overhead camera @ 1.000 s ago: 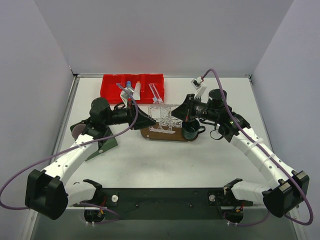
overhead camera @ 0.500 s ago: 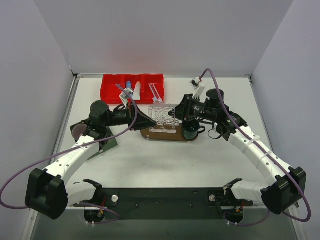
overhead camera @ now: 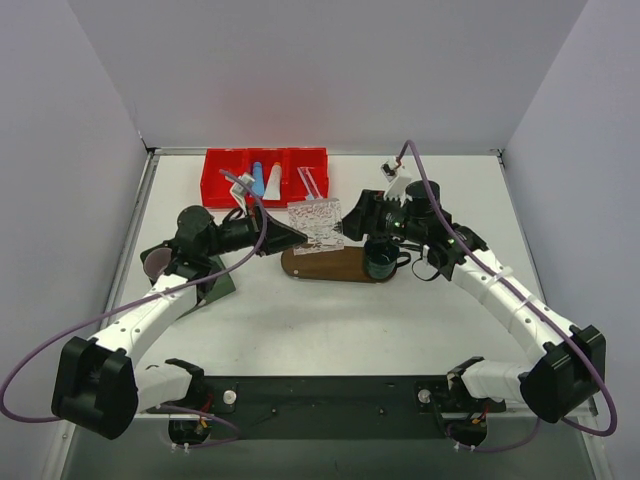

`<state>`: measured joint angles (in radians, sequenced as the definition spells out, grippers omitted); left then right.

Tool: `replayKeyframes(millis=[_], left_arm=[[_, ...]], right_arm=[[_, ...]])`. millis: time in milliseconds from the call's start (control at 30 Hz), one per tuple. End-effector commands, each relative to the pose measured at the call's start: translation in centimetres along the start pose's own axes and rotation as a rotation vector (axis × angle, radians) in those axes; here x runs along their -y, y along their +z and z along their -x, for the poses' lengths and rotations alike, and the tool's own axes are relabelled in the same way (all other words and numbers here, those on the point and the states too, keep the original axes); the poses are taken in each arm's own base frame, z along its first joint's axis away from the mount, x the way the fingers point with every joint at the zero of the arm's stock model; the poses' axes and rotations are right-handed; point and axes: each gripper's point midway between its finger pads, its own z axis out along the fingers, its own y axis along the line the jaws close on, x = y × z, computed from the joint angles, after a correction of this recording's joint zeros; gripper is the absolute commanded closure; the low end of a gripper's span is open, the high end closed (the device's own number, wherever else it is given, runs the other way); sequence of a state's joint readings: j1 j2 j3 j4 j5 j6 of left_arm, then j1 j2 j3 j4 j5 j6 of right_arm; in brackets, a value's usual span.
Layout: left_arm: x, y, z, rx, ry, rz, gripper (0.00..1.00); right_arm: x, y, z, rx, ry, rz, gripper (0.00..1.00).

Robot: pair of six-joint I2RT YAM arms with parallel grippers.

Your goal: Prepare toiletry sets of a toothbrush and toothpaste on the tray

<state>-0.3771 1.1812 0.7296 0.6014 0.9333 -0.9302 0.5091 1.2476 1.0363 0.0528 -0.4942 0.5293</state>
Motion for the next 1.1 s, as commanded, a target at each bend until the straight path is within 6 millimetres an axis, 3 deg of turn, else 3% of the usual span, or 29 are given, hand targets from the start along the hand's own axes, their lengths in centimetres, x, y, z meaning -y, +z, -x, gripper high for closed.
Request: replayKeyframes(millis=[0,200,333,367,433,567,700,933,1067], left_arm=[[0.8,-0.4,4.0,0.131,0.119,0.038,1.00],[-3.7,-0.7,4.2,0.115,0.089,0.257,1.00],[-5.0,-0.7,3.3,0.080,0.067,0.289,1.00],[-5.3,-0.7,3.0,0.072,0.062,0.295,1.00],[-5.8,-0.7,2.6,0.057,0.051,0.305,1.00],[-6.6,-0.7,1.9,0.036,0.038,0.312,1.00],[-6.7,-0.5,1.3,0.014,0.027,0.298,1.00],[-6.5,-0.5,1.1,0.004,0.026,0.283,1.00],[-6.3,-0.3,0.9,-0.003,0.024,0.263,1.00]], right_arm=[[1.9,-1.0,1.4,0.070,0.023,-0.125,0.41],[6.4,-3.3,1.6,0.102,0.155,-0.352,0.43],[5.5,-4.5,2.1,0.100,0.093,-0.416,0.47],[3.7,-4.4,2.5,0.107,0.063,-0.391,0.50],[2.6,-4.3,2.4,0.103,0.042,-0.384,0.52],[-1.3,-2.5,1.7,0.067,0.031,-0.301,0.58],[-3.1,-0.7,1.1,0.031,0.003,-0.287,0.60],[-4.1,1.9,-1.2,-0.036,-0.049,-0.314,0.64],[-4.1,2.4,-1.5,-0.039,-0.074,-0.336,0.67]])
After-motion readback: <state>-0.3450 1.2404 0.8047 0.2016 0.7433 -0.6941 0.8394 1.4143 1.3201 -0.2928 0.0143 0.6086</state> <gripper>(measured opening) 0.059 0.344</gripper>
